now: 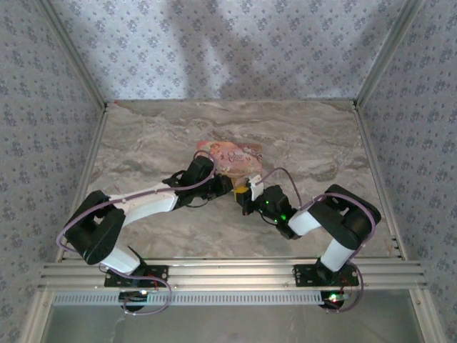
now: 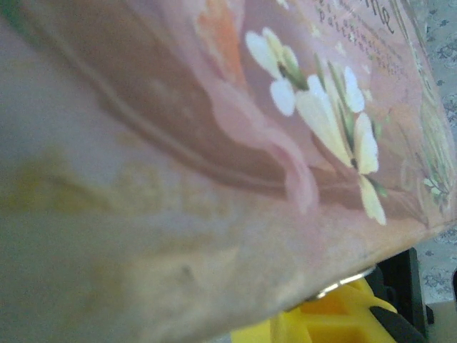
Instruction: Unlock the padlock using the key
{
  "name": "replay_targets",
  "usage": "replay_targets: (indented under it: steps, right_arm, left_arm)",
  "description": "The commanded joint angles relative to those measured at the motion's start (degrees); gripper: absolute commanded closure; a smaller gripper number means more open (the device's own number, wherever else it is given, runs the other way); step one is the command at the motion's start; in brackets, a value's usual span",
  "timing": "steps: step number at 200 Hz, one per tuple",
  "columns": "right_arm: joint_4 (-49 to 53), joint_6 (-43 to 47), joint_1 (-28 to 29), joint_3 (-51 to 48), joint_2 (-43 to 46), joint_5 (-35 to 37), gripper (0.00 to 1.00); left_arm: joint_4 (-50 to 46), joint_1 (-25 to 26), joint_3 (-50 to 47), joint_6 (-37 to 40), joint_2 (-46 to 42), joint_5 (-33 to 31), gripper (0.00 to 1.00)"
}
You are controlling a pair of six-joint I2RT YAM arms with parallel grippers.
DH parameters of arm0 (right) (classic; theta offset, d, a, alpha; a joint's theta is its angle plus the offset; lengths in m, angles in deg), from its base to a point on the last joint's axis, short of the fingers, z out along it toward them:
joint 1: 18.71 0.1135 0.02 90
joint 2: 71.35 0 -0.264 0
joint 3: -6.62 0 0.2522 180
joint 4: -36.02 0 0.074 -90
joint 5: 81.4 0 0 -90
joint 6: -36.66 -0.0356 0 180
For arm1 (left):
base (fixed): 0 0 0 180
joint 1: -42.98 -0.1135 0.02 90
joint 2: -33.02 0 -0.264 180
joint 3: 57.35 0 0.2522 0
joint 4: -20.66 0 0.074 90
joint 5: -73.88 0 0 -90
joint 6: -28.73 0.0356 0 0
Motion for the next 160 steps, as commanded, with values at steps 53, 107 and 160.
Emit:
replay_targets:
  steps: [53,107,160]
  right_arm:
    - [-2.8,-1.1,-0.1,5.2,1.0,-1.6,1.00]
    - [-2.2,-1.6,0.0,3.8,-0.7,-0.5,1.00]
    - [-3.1,-3.3,-0.2,3.0,-4.6,0.8,1.00]
  left_arm:
    - [1.2,0.9,2.4,-0.5,-1.6,3.7,0.75]
    - [2.9,0.8,2.0,-0.5,0.5,3.4,0.75]
    - [5.5,0.8,1.4,0.2,3.2,2.5,0.75]
